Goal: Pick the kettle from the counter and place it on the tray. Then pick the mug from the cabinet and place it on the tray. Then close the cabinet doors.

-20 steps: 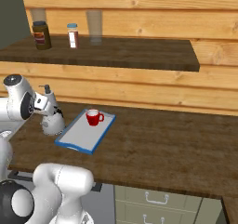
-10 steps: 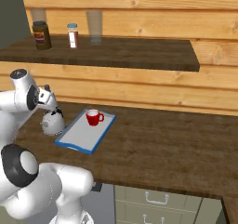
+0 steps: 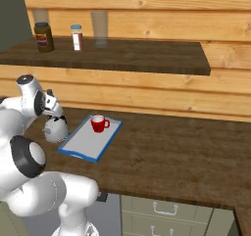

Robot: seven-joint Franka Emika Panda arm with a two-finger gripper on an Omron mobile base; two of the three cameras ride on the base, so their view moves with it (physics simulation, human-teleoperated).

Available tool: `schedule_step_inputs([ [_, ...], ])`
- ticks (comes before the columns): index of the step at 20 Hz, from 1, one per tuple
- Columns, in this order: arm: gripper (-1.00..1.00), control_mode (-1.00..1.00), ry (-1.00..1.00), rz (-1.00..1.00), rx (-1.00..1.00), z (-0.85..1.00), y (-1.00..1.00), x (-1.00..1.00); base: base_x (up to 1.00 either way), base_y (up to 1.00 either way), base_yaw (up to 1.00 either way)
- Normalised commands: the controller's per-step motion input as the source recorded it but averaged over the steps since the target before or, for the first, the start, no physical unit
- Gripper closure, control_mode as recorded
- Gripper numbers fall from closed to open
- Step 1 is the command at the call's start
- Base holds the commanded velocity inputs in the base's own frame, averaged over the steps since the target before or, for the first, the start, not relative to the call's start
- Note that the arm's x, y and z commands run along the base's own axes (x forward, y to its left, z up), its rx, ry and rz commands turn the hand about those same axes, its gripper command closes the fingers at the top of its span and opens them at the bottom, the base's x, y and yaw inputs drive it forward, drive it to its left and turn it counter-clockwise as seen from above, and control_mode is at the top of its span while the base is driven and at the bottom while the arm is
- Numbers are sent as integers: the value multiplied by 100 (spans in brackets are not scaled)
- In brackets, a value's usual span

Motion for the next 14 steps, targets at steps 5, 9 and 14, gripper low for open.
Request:
schedule_step_inputs([
  [5, -100, -100, 0, 0, 0, -18, 0, 24, 0, 0, 0],
  [9, -100, -100, 0, -2, 0, -13, 7, 14, 0, 0, 0],
  [14, -100, -100, 0, -3, 0, -10, 10, 7, 0, 0, 0],
])
